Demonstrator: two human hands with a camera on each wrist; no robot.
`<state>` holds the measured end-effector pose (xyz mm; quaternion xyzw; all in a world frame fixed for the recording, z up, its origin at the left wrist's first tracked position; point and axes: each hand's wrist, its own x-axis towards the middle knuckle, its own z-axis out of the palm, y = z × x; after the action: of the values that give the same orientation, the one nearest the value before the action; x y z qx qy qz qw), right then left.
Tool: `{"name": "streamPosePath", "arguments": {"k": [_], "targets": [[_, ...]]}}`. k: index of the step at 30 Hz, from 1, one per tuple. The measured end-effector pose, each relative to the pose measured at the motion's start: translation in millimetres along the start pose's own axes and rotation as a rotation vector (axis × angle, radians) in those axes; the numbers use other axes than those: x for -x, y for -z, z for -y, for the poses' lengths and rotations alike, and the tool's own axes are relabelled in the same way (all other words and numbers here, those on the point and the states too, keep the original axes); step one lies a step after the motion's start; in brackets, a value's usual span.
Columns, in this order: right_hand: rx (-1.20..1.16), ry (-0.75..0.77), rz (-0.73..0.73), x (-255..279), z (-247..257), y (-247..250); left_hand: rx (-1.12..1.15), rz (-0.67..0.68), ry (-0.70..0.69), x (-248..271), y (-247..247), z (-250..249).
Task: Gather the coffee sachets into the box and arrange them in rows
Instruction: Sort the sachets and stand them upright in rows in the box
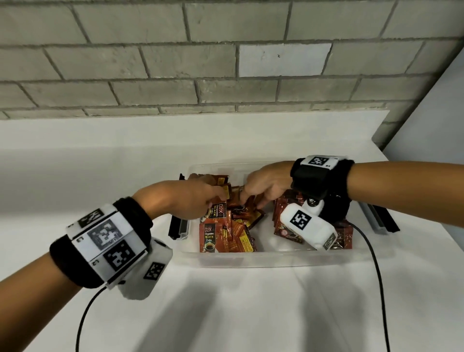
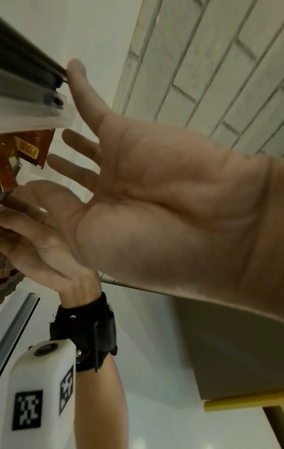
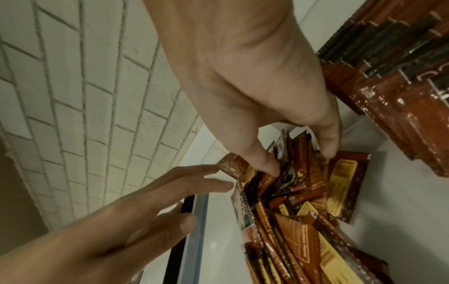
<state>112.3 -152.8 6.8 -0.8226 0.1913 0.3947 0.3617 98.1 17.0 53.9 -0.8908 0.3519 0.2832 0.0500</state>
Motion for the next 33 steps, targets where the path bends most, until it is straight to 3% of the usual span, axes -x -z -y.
{"name": "streamPosePath", "arguments": {"k": [8,14,28,33], "targets": [[0.011,-0.043,-0.019,8,5,-4,0.146,-0.148,0.086,3,0,3],[-0.197,0.024,0.055,15,13,-9,0.206,-0.225,0.129,7,4,3],[-0.052,0.176,-0.098,36,6,3,0.279,-0.263,0.177,5,-4,4],[-0.036,0.204,-0.124,46,-1,7,0.116,-0.238,0.153,7,-16,-12]]}}
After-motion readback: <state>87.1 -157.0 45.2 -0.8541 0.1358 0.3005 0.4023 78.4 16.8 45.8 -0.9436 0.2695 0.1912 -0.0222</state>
